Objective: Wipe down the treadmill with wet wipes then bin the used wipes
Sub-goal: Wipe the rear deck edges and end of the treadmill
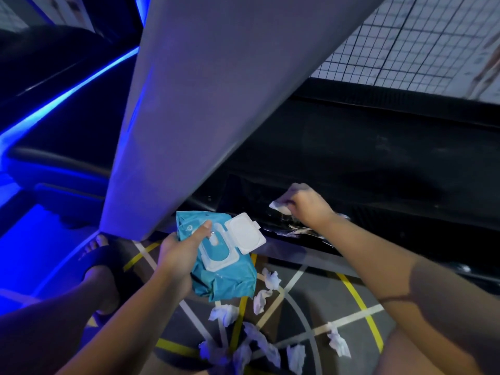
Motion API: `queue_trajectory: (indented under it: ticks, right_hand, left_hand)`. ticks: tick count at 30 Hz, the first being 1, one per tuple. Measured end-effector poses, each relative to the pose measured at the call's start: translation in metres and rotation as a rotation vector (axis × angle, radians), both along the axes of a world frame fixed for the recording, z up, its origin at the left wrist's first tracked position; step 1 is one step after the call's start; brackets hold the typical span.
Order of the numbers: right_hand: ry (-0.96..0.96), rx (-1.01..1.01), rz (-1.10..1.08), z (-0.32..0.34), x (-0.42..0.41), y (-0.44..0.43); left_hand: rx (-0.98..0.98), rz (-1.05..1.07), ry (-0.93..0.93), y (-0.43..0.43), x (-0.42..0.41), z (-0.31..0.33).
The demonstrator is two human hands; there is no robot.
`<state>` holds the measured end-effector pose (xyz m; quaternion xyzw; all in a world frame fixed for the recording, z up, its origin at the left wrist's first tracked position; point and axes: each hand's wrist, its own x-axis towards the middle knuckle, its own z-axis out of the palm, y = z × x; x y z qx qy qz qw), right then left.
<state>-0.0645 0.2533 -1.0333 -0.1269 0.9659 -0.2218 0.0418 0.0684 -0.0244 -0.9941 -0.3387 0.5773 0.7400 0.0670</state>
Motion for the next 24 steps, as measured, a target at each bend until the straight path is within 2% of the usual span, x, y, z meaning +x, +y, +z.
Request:
queue_trajectory:
  ticks: [3, 10, 14, 17, 20, 24]
  right_hand:
    - [0.059, 0.072, 0.129, -0.008, 0.006, -0.003]
    - [0.193, 0.070, 0.271, -0.003, 0.027, 0.021]
    - [0.028, 0.067, 0.278, 0.009, 0.039, 0.039]
    - [-0.065, 0.168, 0.328, 0.029, 0.036, 0.042]
    - [-0.117, 0.106, 0.231, 0.047, 0.019, 0.044]
    - [0.042, -0.108, -0.065, 0.040, -0.007, 0.048]
  left_hand:
    - [0.013, 0.012, 0.019, 0.008, -0.002, 0.001]
    - [0.044, 0.025, 0.011, 0.021, -0.007, -0.004]
    - [0.021, 0.027, 0.009, 0.018, -0.004, -0.005]
    - [-0.020, 0.046, 0.007, 0.011, -0.003, -0.005]
    - [-0.042, 0.065, 0.003, 0.006, -0.003, -0.006]
    - [-0.050, 0.052, 0.005, 0.004, -0.003, -0.005]
